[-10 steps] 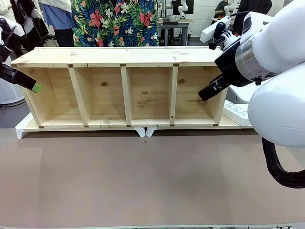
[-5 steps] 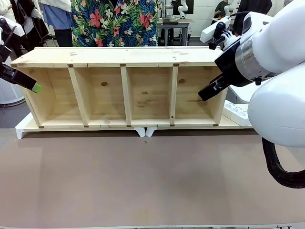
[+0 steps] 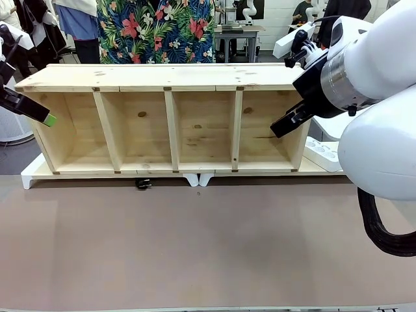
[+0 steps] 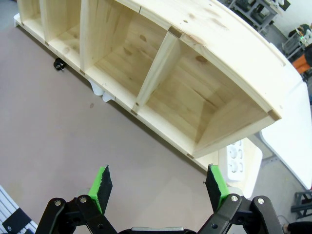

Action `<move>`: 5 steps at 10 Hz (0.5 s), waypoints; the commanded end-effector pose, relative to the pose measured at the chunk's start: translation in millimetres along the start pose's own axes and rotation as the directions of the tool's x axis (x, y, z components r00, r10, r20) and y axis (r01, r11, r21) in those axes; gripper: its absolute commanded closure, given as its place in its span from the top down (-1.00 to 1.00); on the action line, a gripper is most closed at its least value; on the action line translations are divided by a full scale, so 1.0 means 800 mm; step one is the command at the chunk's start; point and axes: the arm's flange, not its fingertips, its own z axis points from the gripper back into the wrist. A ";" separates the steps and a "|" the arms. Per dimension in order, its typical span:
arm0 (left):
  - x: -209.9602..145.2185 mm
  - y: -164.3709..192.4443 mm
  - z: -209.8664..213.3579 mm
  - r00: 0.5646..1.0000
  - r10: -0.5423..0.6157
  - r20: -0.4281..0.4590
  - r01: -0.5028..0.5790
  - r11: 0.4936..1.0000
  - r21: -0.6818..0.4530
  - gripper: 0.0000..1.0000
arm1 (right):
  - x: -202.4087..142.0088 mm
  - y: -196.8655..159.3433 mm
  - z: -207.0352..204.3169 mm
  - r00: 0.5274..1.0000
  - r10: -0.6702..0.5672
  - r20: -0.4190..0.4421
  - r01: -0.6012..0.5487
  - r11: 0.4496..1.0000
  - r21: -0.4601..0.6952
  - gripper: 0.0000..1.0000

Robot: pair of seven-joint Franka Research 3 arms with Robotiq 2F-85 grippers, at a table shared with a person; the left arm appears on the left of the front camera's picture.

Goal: Perform cable management.
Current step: When the cord part of the Power Cable appears at the lower middle area of the table and stops, grasp the cord part of the Power Cable.

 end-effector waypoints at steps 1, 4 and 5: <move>0.001 -0.001 0.001 1.000 0.000 0.007 0.000 1.000 0.003 1.00 | 0.000 -0.001 0.000 1.000 0.005 0.000 -0.005 1.000 -0.004 1.00; 0.001 -0.001 0.001 1.000 0.000 0.007 0.000 1.000 0.003 1.00 | 0.000 -0.001 0.000 1.000 0.005 0.000 -0.005 1.000 -0.004 1.00; 0.001 -0.001 0.001 1.000 0.000 0.007 0.000 1.000 0.003 1.00 | 0.000 -0.001 0.000 1.000 0.005 0.000 -0.005 1.000 -0.004 1.00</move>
